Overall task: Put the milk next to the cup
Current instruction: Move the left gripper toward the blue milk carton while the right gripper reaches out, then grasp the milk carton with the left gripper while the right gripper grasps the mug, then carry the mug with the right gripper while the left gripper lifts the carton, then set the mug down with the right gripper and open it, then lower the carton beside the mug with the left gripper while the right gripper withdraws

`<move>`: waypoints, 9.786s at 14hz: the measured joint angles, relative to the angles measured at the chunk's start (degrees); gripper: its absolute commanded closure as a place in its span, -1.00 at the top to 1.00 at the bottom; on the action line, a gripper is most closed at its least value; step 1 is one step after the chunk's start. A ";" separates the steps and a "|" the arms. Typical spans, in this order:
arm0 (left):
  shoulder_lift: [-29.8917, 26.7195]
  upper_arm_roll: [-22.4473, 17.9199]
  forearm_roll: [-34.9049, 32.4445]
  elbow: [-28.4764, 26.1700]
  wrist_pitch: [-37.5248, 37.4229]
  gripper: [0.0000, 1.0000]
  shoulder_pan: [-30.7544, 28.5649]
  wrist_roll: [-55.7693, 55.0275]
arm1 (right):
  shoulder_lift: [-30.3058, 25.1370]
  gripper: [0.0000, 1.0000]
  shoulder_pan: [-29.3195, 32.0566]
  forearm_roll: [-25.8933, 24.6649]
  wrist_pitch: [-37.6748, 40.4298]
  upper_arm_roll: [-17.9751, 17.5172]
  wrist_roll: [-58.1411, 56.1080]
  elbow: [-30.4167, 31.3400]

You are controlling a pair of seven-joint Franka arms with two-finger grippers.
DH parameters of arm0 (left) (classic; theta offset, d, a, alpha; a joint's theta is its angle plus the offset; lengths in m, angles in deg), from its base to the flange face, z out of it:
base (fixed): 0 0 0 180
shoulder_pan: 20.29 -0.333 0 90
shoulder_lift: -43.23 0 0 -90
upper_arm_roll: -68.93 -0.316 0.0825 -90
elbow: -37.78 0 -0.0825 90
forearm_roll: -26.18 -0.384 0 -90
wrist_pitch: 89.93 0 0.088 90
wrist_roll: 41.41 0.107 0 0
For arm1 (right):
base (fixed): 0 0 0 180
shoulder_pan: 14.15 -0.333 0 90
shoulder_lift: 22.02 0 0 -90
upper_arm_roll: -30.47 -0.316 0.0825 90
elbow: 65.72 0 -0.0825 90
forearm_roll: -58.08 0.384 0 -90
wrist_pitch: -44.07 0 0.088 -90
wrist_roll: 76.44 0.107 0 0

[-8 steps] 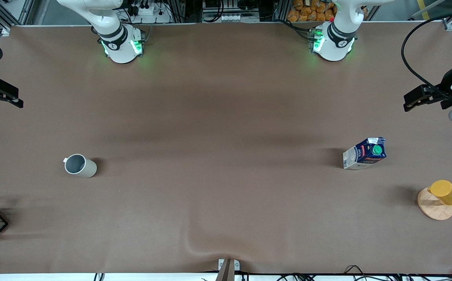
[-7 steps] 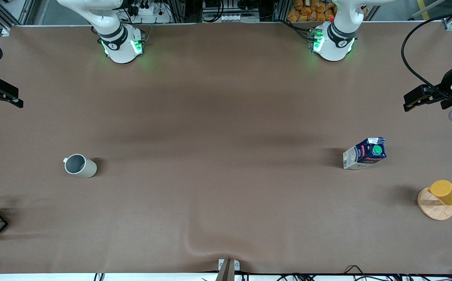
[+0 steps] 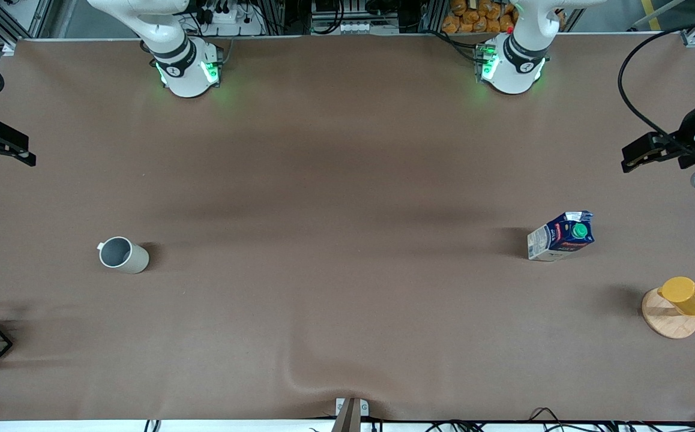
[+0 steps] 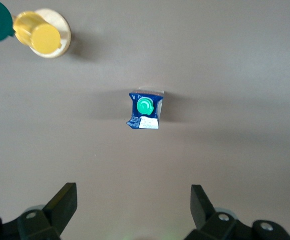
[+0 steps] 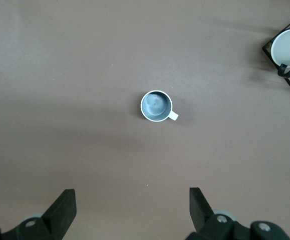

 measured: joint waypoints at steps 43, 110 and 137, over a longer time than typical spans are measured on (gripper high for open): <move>11.81 2.78 0.05 -6.65 13.23 -0.79 -1.32 1.22 | 36.08 -0.99 5.09 5.66 -30.29 0.24 -35.01 2.45; 19.90 10.84 8.38 7.79 5.36 -0.74 22.06 -26.94 | 24.97 1.00 -25.03 10.90 -8.24 0.57 54.83 -13.03; 31.46 2.49 7.09 10.70 18.24 -0.61 37.64 -35.30 | 1.75 1.00 4.26 6.35 6.25 -4.47 13.62 -6.88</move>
